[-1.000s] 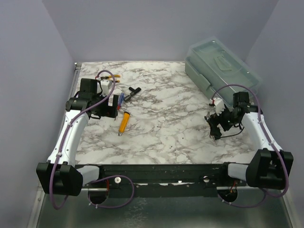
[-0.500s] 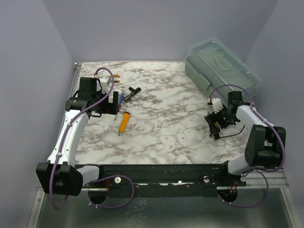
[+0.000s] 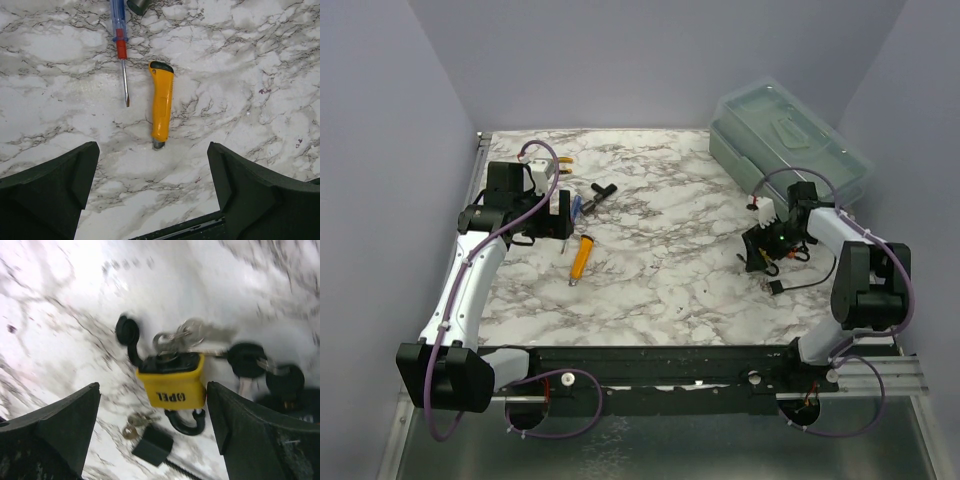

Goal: Lock with the key
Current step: Adjust the lock at the center of the board.

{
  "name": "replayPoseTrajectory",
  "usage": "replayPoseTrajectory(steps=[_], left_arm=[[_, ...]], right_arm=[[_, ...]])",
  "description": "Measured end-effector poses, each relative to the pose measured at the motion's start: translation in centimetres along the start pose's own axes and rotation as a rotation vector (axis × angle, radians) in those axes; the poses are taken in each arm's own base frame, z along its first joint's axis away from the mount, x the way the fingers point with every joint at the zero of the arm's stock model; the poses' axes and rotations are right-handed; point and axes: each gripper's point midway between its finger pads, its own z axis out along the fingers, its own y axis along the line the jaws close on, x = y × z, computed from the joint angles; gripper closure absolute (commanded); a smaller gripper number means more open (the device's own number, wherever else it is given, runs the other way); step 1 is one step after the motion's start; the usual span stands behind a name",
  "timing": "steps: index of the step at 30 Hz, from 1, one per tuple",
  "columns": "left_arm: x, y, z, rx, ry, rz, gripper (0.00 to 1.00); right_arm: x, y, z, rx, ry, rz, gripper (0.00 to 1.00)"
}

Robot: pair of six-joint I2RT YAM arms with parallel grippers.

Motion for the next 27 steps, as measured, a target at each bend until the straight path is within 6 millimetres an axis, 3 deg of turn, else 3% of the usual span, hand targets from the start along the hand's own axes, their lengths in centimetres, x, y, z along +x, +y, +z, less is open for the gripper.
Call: replayPoseTrajectory(steps=[5,12,16,20,23,27], left_arm=[[0.0,-0.1,0.1,0.008,0.004,-0.001,0.01],[0.0,-0.4,0.4,0.030,0.007,-0.001,0.01],[-0.1,-0.5,0.4,0.037,0.005,0.013,0.01],[-0.3,-0.5,0.3,0.039,-0.002,0.028,0.01],[-0.4,-0.5,0.2,0.041,-0.004,0.036,0.01],[-0.4,-0.5,0.2,0.041,-0.005,0.040,0.01]], right_arm=[[-3.7,2.3,1.4,-0.095,-0.029,-0.035,0.08],[-7.8,10.3,2.9,-0.262,-0.036,-0.195,0.08],[-9.2,10.4,1.8,-0.240,-0.069,-0.206,0.08],[-8.6,9.6,-0.5,-0.141,-0.092,-0.214,0.08],[-6.3,8.8,-1.8,-0.081,-0.072,-0.203,0.08],[-2.3,7.0,-1.5,-0.037,0.025,-0.146,0.10]])
